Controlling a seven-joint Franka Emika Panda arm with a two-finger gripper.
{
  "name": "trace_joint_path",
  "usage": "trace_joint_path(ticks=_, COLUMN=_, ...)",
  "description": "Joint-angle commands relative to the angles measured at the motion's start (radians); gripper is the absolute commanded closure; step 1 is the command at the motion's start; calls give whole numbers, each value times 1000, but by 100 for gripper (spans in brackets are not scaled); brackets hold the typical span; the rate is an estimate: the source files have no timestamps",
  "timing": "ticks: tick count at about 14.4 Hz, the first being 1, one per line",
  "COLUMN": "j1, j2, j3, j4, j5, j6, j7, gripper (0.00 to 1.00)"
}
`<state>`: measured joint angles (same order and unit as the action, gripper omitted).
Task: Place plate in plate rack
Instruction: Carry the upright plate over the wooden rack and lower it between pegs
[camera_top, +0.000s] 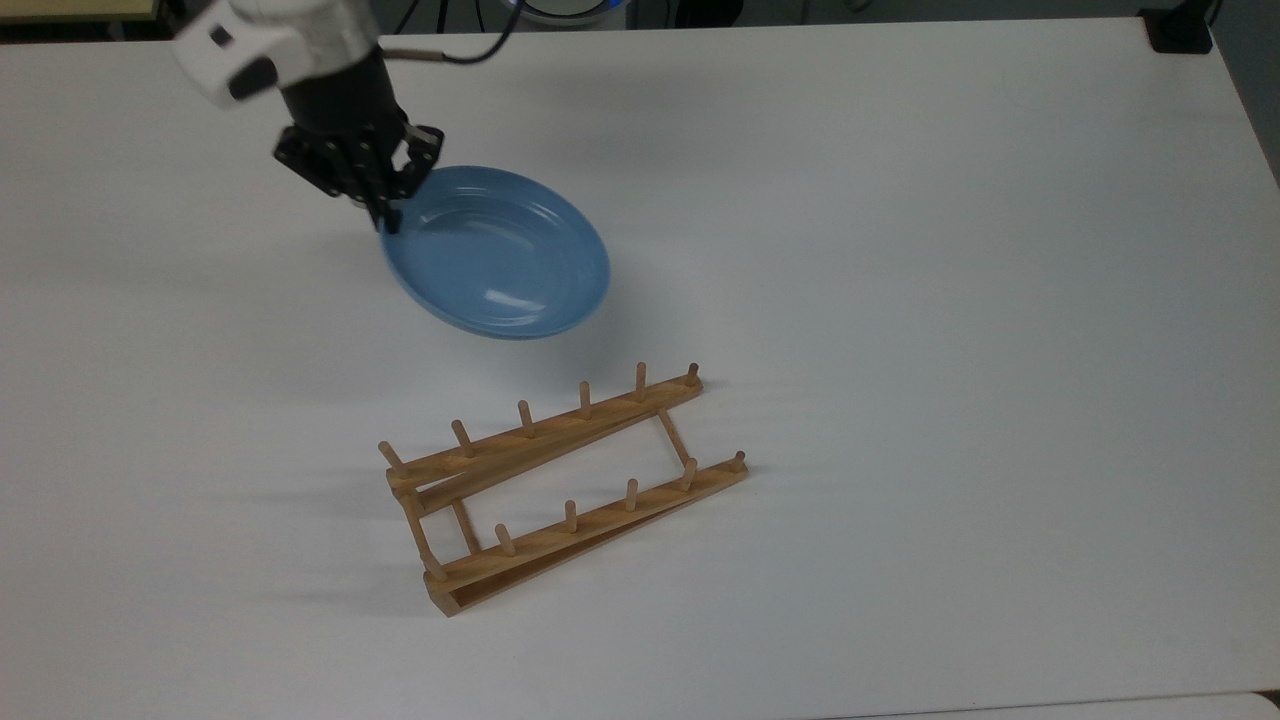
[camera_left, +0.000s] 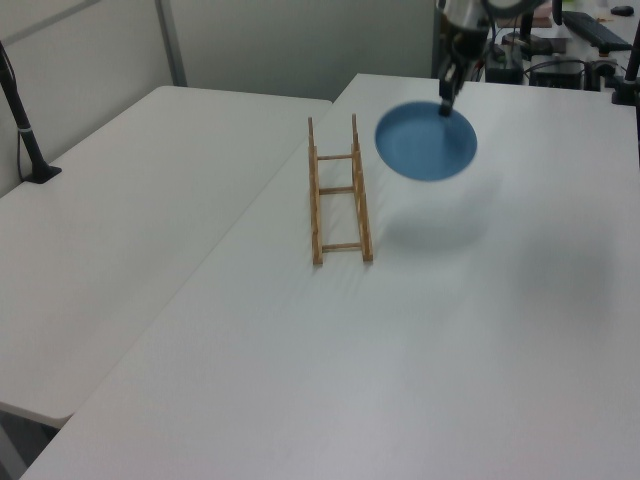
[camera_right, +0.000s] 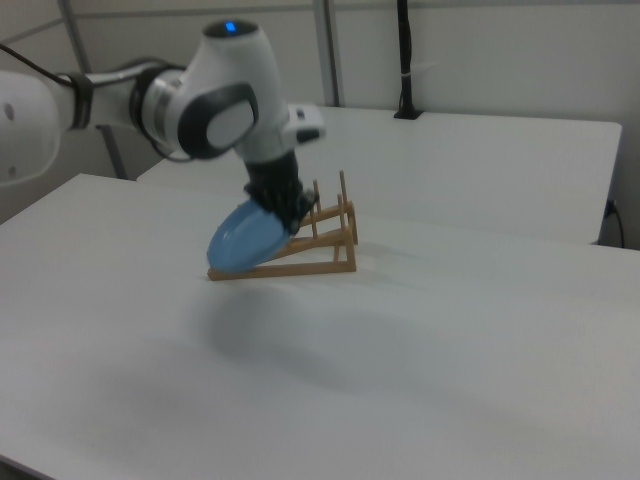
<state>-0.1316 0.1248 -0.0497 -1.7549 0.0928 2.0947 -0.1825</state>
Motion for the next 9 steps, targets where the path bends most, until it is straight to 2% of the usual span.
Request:
trace_joint_path(ticks=1, j1=15, j2=-5, j3=2, j4=66, j5=-135, j6=141, j7=133, gripper=100)
trace_joint_path(ticks=4, j1=50, j2=-5, j3=2, j4=66, j5=-315, j6=263, j7=326, gripper=100)
trace_joint_path(ticks=6, j1=81, j2=3, j3=4, j4=66, j5=-474, j6=312, j7=472, gripper=100)
trace_joint_path(ticks=9, j1=141, j2=21, j3=14, j4=64, j5=-735, j6=344, j7=761, gripper=100)
